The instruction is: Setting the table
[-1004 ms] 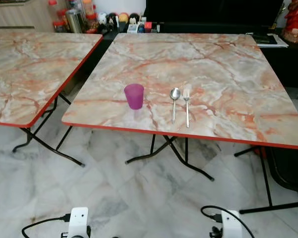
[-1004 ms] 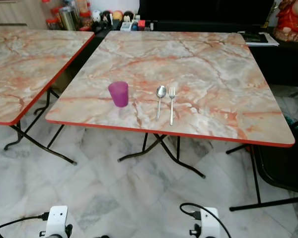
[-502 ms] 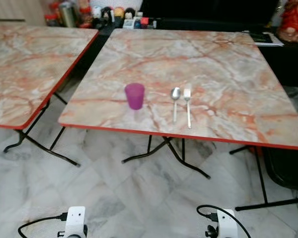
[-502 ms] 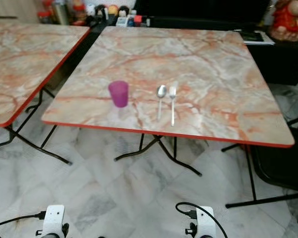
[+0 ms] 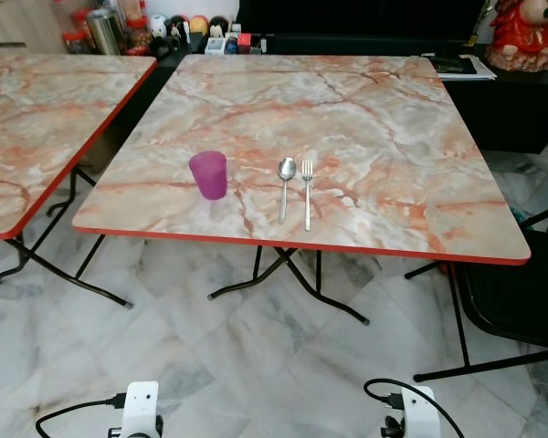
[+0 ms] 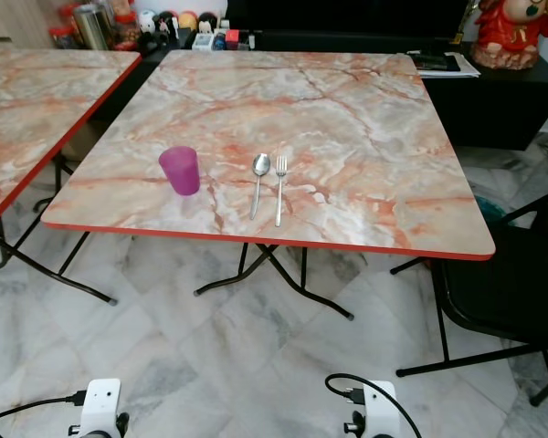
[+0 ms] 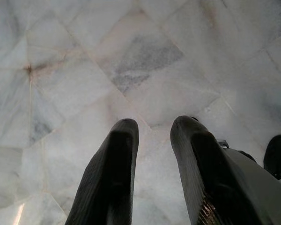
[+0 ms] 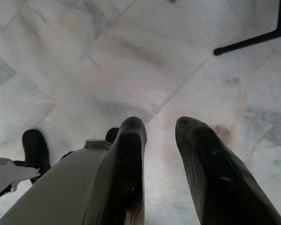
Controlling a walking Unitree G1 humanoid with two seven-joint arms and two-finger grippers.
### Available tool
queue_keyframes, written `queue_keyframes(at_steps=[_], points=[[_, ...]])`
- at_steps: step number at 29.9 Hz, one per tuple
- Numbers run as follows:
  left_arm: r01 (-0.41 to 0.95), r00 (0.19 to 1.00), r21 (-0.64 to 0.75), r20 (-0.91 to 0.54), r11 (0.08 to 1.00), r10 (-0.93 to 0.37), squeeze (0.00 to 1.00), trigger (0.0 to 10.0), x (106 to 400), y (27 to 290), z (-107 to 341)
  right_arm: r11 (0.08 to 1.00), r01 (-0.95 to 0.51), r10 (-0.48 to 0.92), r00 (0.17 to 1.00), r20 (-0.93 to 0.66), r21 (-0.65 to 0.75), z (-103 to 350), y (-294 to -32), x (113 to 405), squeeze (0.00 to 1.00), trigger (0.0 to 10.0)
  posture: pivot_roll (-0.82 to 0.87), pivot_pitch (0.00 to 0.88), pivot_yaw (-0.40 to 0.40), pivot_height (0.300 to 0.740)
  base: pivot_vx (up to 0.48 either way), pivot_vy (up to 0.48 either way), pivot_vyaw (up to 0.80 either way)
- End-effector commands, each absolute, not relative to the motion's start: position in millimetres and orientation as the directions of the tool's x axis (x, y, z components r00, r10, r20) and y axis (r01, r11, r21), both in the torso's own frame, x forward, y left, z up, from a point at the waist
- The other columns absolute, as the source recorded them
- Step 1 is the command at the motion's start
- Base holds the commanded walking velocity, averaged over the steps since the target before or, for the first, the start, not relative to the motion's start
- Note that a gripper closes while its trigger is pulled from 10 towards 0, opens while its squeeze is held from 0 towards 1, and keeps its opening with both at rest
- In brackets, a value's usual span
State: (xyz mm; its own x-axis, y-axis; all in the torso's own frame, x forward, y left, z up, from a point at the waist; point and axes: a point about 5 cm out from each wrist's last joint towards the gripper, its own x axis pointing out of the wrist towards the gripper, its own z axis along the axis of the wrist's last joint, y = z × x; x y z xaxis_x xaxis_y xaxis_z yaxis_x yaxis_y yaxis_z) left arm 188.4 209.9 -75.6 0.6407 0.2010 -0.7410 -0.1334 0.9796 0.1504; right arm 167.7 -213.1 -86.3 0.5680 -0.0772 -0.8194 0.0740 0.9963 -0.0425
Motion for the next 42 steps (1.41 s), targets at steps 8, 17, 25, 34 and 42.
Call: queue_keyframes(at_steps=[8,17,25,34,42], points=[[-0.137,0.621,0.173,-0.753,0.975,0.221,0.0,10.0,181.5,213.3,-78.6,0.997,0.069,-0.068,0.566,-0.822,-0.035,-87.4,-210.9,166.0,0.0,10.0,-0.05,0.107,-0.016,0.74,0.0,-0.23,0.0],[-0.148,0.615,0.168,-0.756,0.975,0.224,0.0,10.0,180.1,213.9,-79.3,0.997,0.07,-0.07,0.565,-0.822,-0.036,-87.4,-211.0,166.1,0.0,10.0,-0.05,0.108,-0.016,0.74,0.0,-0.369,0.0],[-0.185,0.622,0.165,-0.744,0.969,0.246,0.0,10.0,181.8,217.7,-77.4,0.997,0.07,-0.068,0.564,-0.823,-0.035,-87.5,-210.8,165.9,0.0,10.0,-0.05,0.107,-0.016,0.74,0.0,0.0,0.0],[-0.237,0.633,0.17,-0.72,0.957,0.285,0.0,10.0,188.6,225.4,-72.0,0.997,0.069,-0.064,0.568,-0.821,-0.03,-87.3,-210.6,166.1,0.0,10.0,-0.05,0.109,-0.015,0.74,0.0,0.0,0.0],[-0.232,0.633,0.175,-0.719,0.957,0.285,0.0,10.0,191.6,224.6,-70.9,0.999,0.036,-0.052,0.563,-0.825,-0.038,-87.3,-210.1,166.5,0.0,10.0,-0.05,0.108,-0.013,0.74,0.109,0.0,0.0]])
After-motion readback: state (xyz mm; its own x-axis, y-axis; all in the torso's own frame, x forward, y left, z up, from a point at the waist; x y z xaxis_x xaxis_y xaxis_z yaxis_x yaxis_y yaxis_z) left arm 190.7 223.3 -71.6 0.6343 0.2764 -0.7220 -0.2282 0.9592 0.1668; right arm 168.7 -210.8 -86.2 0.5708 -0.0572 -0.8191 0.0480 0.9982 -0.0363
